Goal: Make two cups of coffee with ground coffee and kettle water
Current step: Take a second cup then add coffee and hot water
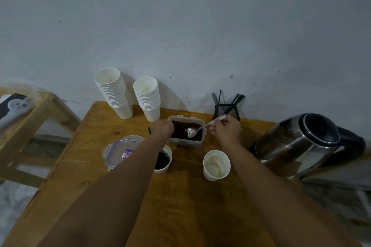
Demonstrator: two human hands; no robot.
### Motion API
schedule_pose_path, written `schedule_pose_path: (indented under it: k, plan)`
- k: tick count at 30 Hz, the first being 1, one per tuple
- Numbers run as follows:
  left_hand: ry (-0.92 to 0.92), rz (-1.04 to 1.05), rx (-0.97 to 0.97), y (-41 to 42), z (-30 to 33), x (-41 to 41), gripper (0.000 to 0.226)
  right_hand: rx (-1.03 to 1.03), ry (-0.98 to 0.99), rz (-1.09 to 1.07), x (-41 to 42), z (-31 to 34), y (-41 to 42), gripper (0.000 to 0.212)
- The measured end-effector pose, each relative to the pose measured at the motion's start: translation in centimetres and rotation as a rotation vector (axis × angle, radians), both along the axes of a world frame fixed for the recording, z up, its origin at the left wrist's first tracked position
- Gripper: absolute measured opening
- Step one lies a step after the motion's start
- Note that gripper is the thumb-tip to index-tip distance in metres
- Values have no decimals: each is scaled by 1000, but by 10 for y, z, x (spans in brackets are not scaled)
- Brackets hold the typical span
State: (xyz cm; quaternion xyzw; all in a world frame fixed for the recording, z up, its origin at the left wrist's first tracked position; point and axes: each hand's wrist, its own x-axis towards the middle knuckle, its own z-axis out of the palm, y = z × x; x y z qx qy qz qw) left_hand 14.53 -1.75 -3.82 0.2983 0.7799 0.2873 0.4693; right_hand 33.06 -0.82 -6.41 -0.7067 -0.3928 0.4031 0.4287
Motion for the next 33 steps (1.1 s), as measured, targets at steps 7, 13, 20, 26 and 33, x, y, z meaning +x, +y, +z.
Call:
schedule_pose_path:
  k: [7,13,20,26,33]
  plan:
    - [36,-33,4,-2,4,1,7,-55,-41,-54,5,-3,-10,24]
    - [107,-94,10,-3,3,0,10,-90,-29,-85,6,0,-12,25]
    - [277,-199,92,-8,2,4,40,-128,78,-167,11,3,-11,3]
    - [425,-270,264,-16,4,21,43,-97,175,-239,18,13,-14,11]
    - [255,-681,49,-26,-16,32,18,-79,229,-306,28,22,-18,16]
